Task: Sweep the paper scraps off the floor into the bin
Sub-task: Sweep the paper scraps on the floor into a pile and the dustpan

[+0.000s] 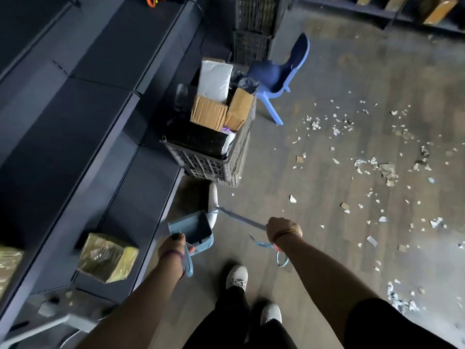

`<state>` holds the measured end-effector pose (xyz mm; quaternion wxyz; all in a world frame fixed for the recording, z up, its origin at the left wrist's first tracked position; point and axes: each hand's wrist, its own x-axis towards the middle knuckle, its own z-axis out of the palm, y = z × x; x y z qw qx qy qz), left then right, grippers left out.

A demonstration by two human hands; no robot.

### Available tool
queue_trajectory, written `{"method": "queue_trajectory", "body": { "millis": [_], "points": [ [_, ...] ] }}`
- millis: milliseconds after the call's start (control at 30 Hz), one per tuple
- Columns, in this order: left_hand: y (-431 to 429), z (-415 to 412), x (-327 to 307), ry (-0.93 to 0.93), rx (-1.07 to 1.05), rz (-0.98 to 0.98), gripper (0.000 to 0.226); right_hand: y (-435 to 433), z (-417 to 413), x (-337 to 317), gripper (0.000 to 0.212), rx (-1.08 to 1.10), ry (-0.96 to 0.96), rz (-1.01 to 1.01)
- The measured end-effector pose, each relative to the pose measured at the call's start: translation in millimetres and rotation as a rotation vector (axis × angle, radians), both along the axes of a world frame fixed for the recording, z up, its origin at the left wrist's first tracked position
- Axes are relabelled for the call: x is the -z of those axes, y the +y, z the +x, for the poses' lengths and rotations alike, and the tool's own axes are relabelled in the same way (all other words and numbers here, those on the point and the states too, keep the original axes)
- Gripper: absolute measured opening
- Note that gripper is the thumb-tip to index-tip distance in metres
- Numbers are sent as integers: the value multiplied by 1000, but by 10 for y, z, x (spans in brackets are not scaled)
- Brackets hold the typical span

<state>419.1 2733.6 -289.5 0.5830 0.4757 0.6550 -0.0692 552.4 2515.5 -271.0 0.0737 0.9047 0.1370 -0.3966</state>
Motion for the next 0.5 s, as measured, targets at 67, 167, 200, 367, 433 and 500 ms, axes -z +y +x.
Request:
{"method": "queue_trajectory", "body": {
  "millis": [67, 167, 200, 367, 433, 500],
  "points": [
    [-135, 132, -16, 14, 18, -8, 18, -259, 3, 8, 34, 49, 14, -25],
    [-402, 339, -6, 53, 152, -26, 28, -705, -4, 4, 34, 124, 15, -56],
    [-516, 406, -8, 62, 186, -22, 30, -865, -9, 2, 34, 136, 10, -68],
    [-1193, 755, -171, 41, 314, -39, 33, -1774, -3, -34, 34, 208, -9, -127],
    [-1472, 913, -188, 37, 366, -21, 35, -2173, 29, -55, 36, 238, -10, -146],
    [-1794, 1059, -207, 7, 395, -23, 33, -2572, 62, -89, 36, 261, -9, -166]
  ]
}}
